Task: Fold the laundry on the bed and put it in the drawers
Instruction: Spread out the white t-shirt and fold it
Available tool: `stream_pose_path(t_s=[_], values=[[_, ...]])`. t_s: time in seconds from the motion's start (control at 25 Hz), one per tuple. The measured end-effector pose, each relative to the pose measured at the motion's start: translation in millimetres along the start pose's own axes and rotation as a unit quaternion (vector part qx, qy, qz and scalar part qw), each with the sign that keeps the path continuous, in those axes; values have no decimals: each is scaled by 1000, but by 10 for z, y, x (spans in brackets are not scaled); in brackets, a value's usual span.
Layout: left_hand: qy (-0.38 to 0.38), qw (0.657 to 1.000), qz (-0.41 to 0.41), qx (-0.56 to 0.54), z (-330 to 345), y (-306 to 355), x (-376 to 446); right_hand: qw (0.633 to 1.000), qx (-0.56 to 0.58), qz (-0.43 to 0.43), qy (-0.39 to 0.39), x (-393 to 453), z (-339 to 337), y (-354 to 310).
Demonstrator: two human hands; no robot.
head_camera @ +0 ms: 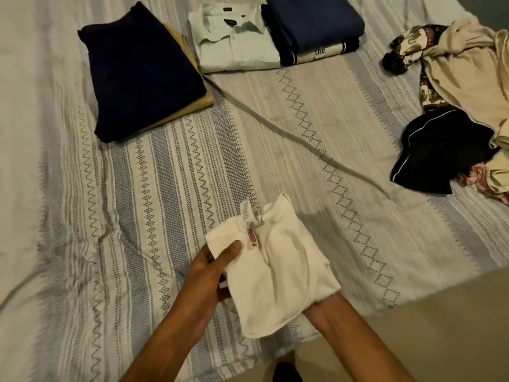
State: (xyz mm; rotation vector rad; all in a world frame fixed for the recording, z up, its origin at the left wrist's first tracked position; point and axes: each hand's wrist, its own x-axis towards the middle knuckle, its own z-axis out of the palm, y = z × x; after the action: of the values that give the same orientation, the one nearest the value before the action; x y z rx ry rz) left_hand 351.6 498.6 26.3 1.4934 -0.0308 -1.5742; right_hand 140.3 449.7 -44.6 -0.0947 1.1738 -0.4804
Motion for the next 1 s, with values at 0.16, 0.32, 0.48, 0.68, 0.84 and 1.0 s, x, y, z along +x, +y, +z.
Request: stream_pose_path(t_s=[0.16,0.32,0.48,0.68,0.84,1.0], values=[[24,997,44,55,-144,69,49,996,-55,-14,-71,-370,324,-524],[-34,988,112,100,34,481,114,962,-242,-79,-98,-332,347,-810],[-18,993,87,73,227,679,564,966,-210,-139,-52,-98,438,-1103],[-31,984,-34,173,152,162,1252,959,-263,-78,63,579,161,-918],[7,976,-12,220,124,111,1395,944,-309,-79,84,649,40,-1038],[12,976,26,216,421,813,1454,932,-341,-111,56,567,519,-1708]])
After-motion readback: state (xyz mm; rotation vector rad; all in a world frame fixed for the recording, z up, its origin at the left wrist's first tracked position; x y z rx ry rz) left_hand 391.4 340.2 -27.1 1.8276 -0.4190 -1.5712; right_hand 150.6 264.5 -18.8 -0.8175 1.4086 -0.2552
